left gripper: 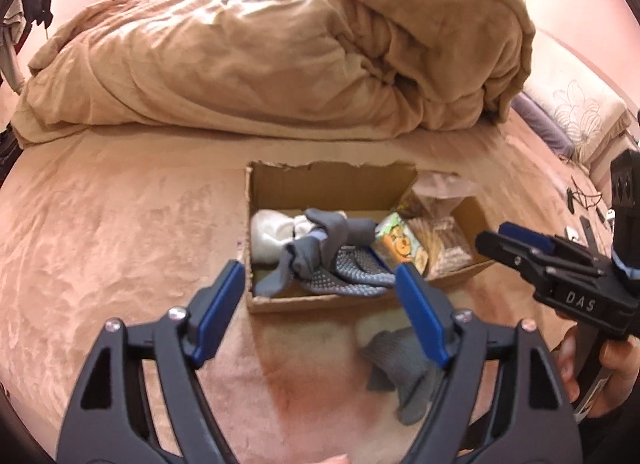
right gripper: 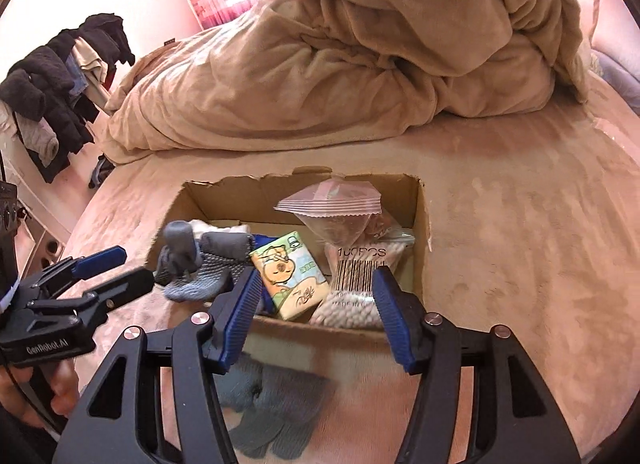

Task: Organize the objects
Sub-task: 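Open the left tool over the box while the right tool releases the clear bag into it, then withdraw both tools from the box toward the grey knit gloves on the bed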

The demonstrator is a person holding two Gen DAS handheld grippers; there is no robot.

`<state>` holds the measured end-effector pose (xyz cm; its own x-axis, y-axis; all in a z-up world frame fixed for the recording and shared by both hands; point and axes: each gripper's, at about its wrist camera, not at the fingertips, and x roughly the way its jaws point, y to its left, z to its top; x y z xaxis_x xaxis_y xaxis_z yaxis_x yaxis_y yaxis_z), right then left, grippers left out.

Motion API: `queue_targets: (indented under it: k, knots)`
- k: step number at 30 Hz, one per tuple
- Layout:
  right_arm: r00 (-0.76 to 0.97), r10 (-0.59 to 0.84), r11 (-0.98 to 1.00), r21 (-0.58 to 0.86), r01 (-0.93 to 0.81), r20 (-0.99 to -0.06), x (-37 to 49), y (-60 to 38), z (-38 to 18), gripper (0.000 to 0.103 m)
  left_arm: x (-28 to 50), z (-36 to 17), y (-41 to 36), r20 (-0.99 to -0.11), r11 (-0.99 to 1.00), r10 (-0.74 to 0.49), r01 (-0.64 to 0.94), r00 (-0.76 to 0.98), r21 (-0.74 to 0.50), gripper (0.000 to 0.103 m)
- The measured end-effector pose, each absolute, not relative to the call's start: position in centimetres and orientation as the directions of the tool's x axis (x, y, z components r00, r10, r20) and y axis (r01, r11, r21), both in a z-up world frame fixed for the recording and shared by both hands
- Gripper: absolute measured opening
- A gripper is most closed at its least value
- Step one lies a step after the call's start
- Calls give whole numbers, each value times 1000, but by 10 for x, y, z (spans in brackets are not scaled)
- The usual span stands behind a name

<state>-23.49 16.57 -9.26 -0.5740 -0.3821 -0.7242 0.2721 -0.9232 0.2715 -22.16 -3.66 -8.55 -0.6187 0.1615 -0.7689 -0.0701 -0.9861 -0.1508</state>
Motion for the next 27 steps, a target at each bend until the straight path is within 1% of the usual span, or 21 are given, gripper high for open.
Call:
queue_targets:
  k: [6,10,14,16,23,27]
  knots:
    - [-602,-379,-925,259,280,-703,-210,168,-70,61,-189,-56,-39,-729,-984,169,-71,-663,-164,79]
    - [-621,-378,-926,261,274,-687,-190,171,-55,61,-168,-38,-41,-701,-986,149,-55,-697,-155,80]
    - [-631,-383,-924,264,278,-675,-168,173,-44,61,-143,-21,-46,-672,-983,159,-52,-723,-177,83]
    - [-636,-381,-924,260,280,-671,-157,173,-39,61,-135,-16,-47,-668,-983,158,-52,-727,-176,86]
    - [-643,-383,-924,259,282,-663,-130,175,-32,62,-104,-8,-50,-646,-981,154,-39,-748,-189,86]
    - [-648,-378,-925,252,283,-661,-117,176,-35,62,-88,-17,-50,-642,-972,188,-48,-743,-229,92]
